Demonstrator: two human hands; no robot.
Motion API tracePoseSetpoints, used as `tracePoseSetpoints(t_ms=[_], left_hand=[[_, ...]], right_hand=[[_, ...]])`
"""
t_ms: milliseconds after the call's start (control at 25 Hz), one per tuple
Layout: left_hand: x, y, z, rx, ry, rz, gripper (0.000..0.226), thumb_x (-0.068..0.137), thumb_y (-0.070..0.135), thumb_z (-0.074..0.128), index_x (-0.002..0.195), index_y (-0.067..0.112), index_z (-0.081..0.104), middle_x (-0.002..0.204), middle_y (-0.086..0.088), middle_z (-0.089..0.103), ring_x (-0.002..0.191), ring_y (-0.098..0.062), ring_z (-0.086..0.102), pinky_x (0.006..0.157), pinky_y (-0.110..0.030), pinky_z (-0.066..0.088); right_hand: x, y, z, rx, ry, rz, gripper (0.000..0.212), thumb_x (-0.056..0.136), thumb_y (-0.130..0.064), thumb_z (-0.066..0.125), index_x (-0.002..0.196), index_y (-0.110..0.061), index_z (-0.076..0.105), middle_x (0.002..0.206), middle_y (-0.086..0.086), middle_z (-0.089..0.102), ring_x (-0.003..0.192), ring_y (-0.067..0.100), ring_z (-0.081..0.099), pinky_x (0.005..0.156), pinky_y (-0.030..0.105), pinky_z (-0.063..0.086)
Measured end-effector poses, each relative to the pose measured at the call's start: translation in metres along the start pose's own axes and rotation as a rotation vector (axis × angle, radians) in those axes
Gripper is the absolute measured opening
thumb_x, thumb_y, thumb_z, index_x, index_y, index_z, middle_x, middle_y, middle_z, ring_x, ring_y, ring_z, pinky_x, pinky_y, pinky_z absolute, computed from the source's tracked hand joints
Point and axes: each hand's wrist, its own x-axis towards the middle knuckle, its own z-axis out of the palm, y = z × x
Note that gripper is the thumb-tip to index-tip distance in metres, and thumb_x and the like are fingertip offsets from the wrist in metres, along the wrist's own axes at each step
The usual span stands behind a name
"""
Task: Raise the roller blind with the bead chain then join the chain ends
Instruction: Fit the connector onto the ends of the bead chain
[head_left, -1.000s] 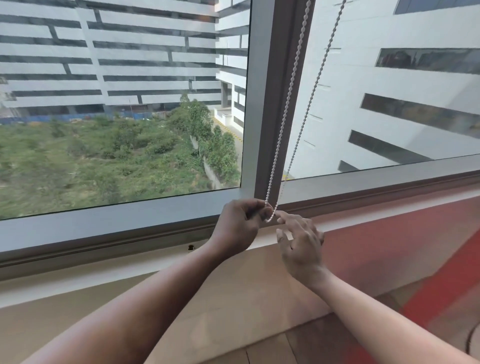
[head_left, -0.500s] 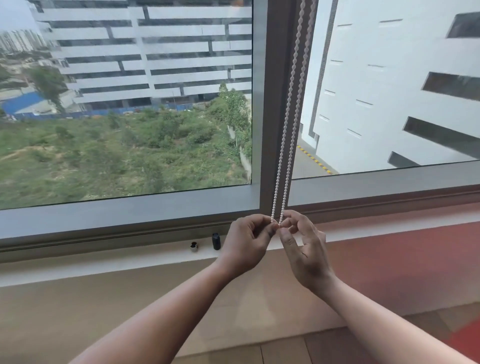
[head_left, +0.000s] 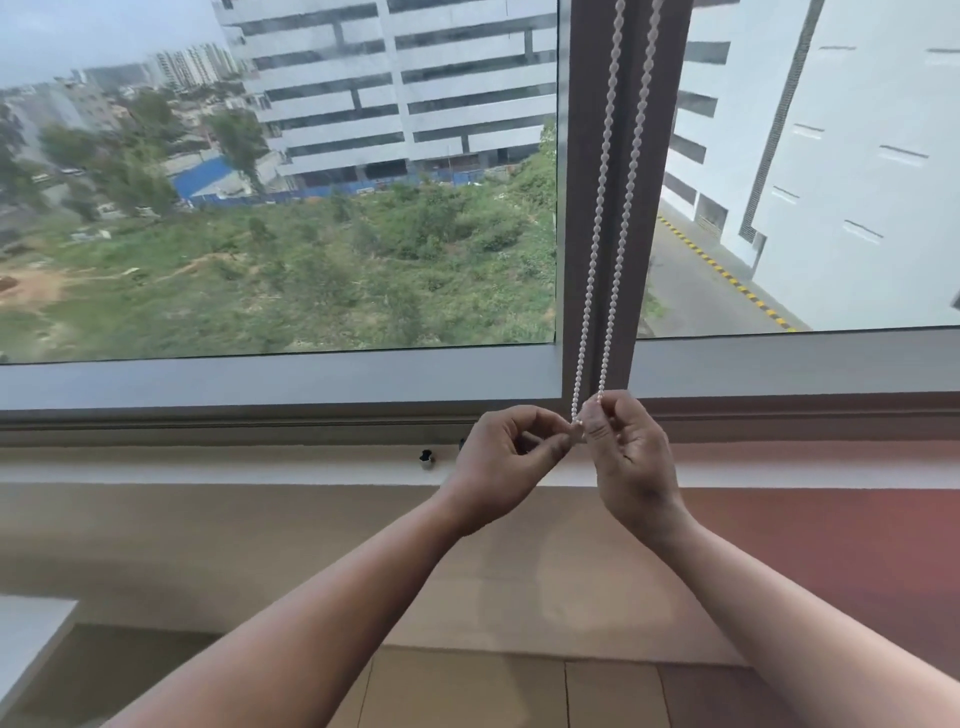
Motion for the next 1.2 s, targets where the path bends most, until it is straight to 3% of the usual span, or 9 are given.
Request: tracePoseSetpoints(t_ms=[80, 200, 280, 360, 480, 600, 720, 920, 1200], left_hand=[[-0.002, -0.018, -0.011, 0.0, 0.042, -0.078, 0.008, 0.09, 0.024, 0.071, 0.09, 0.03, 0.077, 0.079, 0.008, 0.07, 0.066, -0.009, 0.053, 0.064, -0.023, 0.047], [0.0, -0.053, -0.036, 0.033, 0.156, -0.206, 0.021, 0.091, 0.014, 0.063, 0.092, 0.031, 0.076, 0.076, 0.004, 0.069, 0.065, -0.012, 0.053, 0.061, -0.022, 0.045], [0.002, -0.078, -0.057, 0.093, 0.203, -0.274, 0.03, 0.091, 0.007, 0.058, 0.093, 0.03, 0.076, 0.082, 0.003, 0.076, 0.071, -0.013, 0.061, 0.062, -0.019, 0.048], [0.006, -0.1, -0.078, 0.167, 0.192, -0.314, 0.032, 0.092, 0.006, 0.058, 0.094, 0.033, 0.074, 0.091, 0.008, 0.078, 0.079, -0.01, 0.068, 0.065, -0.012, 0.05], [0.017, -0.135, -0.11, 0.297, 0.14, -0.343, 0.024, 0.093, 0.011, 0.062, 0.096, 0.034, 0.071, 0.098, 0.014, 0.075, 0.081, -0.004, 0.068, 0.065, -0.008, 0.047], [0.029, -0.164, -0.132, 0.444, 0.105, -0.344, 0.023, 0.094, 0.016, 0.065, 0.112, 0.026, 0.073, 0.109, 0.011, 0.074, 0.092, -0.01, 0.067, 0.077, -0.018, 0.047], [0.036, -0.186, -0.146, 0.548, 0.05, -0.312, 0.036, 0.093, 0.02, 0.066, 0.129, 0.02, 0.071, 0.128, 0.002, 0.07, 0.112, -0.016, 0.065, 0.092, -0.024, 0.047], [0.042, -0.207, -0.155, 0.568, -0.019, -0.265, 0.051, 0.093, 0.052, 0.066, 0.134, 0.022, 0.068, 0.131, 0.003, 0.07, 0.121, -0.019, 0.064, 0.096, -0.035, 0.053], [0.05, -0.218, -0.151, 0.547, -0.064, -0.183, 0.045, 0.087, 0.042, 0.076, 0.128, 0.025, 0.07, 0.119, 0.006, 0.074, 0.11, -0.018, 0.067, 0.089, -0.039, 0.056]], right_hand=[[0.003, 0.003, 0.007, 0.072, -0.012, 0.024, 0.021, 0.1, -0.044, 0.055, 0.091, -0.027, 0.063, 0.08, -0.003, 0.068, 0.073, 0.021, 0.062, 0.07, 0.045, 0.05], [0.001, 0.012, 0.01, 0.225, -0.034, 0.034, 0.017, 0.099, -0.039, 0.054, 0.093, -0.026, 0.065, 0.083, 0.01, 0.066, 0.073, 0.025, 0.057, 0.069, 0.037, 0.048], [-0.003, 0.023, 0.012, 0.284, -0.078, 0.044, 0.019, 0.095, -0.031, 0.051, 0.098, -0.02, 0.067, 0.085, 0.015, 0.065, 0.074, 0.02, 0.056, 0.071, 0.025, 0.046], [-0.005, 0.035, 0.019, 0.273, -0.096, 0.105, 0.022, 0.088, -0.028, 0.051, 0.095, -0.018, 0.068, 0.081, 0.017, 0.065, 0.074, 0.021, 0.056, 0.07, 0.024, 0.046], [-0.001, 0.054, 0.051, 0.129, -0.146, 0.286, 0.011, 0.083, -0.023, 0.059, 0.085, -0.022, 0.07, 0.07, 0.011, 0.061, 0.066, 0.021, 0.051, 0.061, 0.035, 0.045], [0.005, 0.074, 0.087, -0.086, -0.26, 0.355, 0.015, 0.088, -0.015, 0.065, 0.085, -0.028, 0.072, 0.067, -0.012, 0.061, 0.062, 0.009, 0.051, 0.06, 0.027, 0.046], [0.01, 0.088, 0.12, -0.227, -0.315, 0.391, 0.018, 0.084, -0.02, 0.067, 0.091, -0.037, 0.069, 0.071, -0.023, 0.064, 0.061, 0.002, 0.052, 0.062, 0.019, 0.046], [0.014, 0.1, 0.157, -0.448, -0.331, 0.423, 0.025, 0.082, -0.025, 0.072, 0.101, -0.04, 0.065, 0.086, -0.016, 0.066, 0.073, 0.004, 0.058, 0.069, 0.028, 0.049], [0.016, 0.114, 0.175, -0.619, -0.258, 0.438, 0.037, 0.091, -0.036, 0.075, 0.124, -0.021, 0.071, 0.11, 0.002, 0.067, 0.104, 0.022, 0.06, 0.087, 0.036, 0.048]])
